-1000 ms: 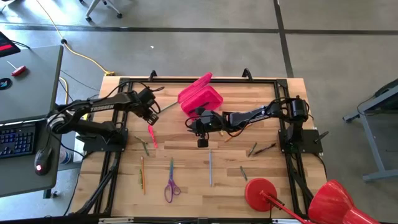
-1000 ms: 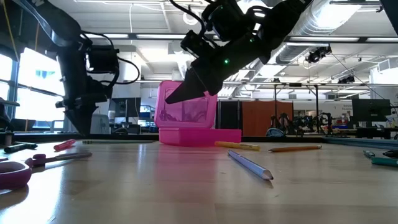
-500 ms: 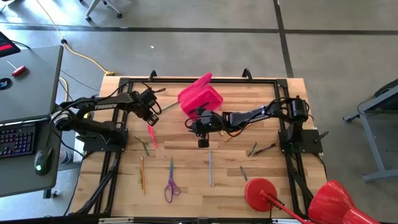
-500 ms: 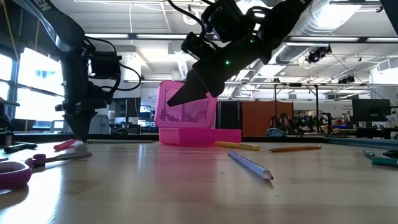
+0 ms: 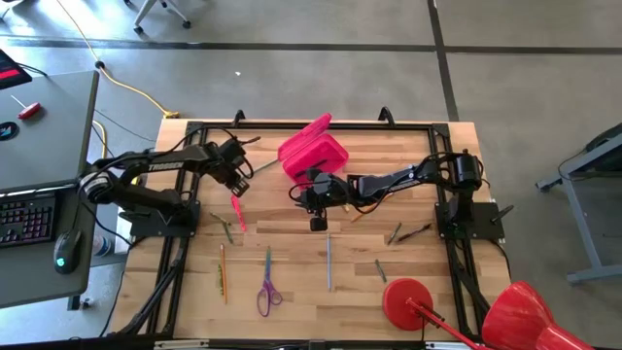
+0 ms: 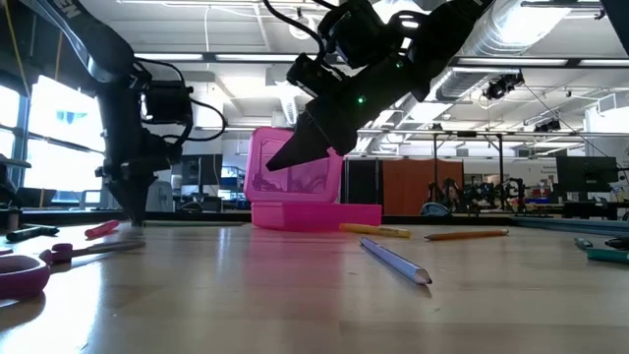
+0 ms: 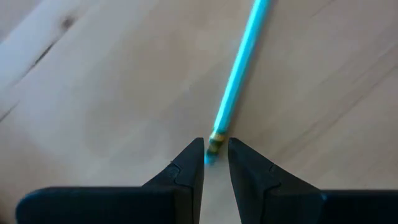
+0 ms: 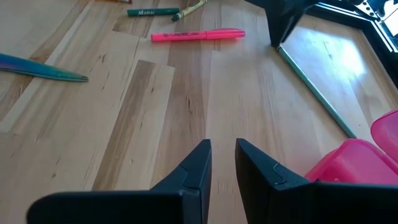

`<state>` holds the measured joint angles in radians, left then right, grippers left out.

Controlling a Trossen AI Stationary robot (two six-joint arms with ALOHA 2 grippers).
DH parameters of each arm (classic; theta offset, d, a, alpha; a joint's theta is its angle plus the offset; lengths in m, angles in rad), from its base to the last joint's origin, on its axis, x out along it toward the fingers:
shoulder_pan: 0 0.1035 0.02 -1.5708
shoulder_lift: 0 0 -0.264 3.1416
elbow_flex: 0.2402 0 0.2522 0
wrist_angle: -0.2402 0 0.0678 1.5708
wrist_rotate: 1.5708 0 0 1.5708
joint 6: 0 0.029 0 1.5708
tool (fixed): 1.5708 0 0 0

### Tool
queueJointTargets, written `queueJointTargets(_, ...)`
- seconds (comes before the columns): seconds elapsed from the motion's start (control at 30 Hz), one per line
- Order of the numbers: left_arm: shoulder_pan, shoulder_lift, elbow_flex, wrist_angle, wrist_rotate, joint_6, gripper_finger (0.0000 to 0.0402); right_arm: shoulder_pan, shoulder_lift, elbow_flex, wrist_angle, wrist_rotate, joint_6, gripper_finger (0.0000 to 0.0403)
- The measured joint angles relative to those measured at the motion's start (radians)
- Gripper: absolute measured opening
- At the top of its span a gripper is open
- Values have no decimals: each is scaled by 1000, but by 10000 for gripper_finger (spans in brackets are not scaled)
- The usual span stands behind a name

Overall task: Pick & place school supplies into a supply box
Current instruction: Put the top blue pencil into the supply box

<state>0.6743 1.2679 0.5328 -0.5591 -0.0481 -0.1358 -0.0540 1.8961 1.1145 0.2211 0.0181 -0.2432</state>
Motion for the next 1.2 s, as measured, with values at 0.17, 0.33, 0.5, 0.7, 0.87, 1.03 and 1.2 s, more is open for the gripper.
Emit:
queueJointTargets(0.17,0,51,0,9,6,9,104,0,0,0,0,-2,0,49)
queueJointTargets(0.33,0,62,-1,6,21,-11,104,0,0,0,-2,-7,0,47)
queueJointTargets(0.5,0,62,-1,-6,37,-43,98,0,0,0,-3,-7,0,52)
queueJointTargets(0.7,0,63,0,-20,49,-80,56,0,0,0,-4,-7,0,49)
queueJointTargets(0.87,0,63,0,-24,53,-82,43,0,0,0,-4,-7,1,47)
queueJointTargets(1.03,0,64,-1,-25,55,-105,60,0,0,0,-8,-7,19,52)
queueJointTargets(1.2,0,64,7,-34,58,-105,40,1,0,0,-8,-9,38,49)
